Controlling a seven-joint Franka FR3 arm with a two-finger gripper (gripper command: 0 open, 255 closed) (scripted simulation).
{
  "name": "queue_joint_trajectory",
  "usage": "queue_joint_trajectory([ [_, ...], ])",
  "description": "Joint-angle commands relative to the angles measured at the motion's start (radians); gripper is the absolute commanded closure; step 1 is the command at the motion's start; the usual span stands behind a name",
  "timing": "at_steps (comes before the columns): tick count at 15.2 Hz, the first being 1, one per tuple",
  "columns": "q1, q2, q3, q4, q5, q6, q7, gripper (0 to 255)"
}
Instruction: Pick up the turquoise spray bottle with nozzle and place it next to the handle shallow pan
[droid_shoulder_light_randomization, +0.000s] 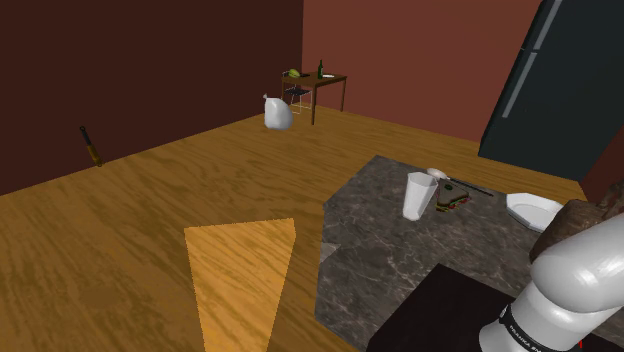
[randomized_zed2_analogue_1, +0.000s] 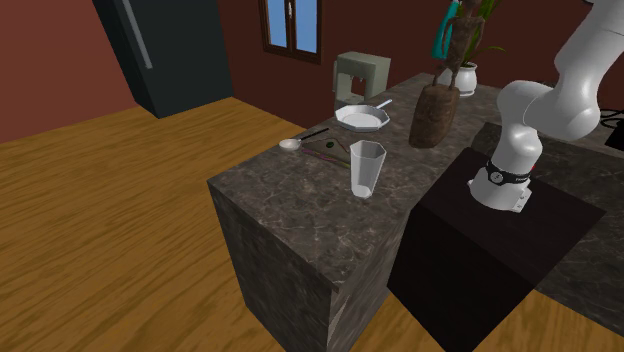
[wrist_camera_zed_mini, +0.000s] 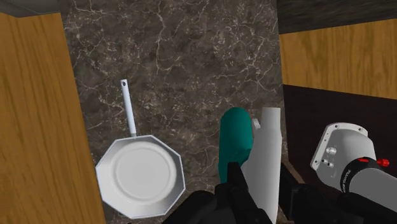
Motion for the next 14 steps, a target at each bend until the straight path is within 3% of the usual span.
queue_joint_trajectory([
  [1, -0.002, -0.006, -0.006, -0.014, -0.007, 0.016, -0.006, 255],
  [7, -0.078, -0.075, 0.084, -0.154, -0.048, 0.091, 0.043, 255],
  [14, -0.129, -0.136, 0.130, -0.294, -0.083, 0.173, 0.085, 255],
])
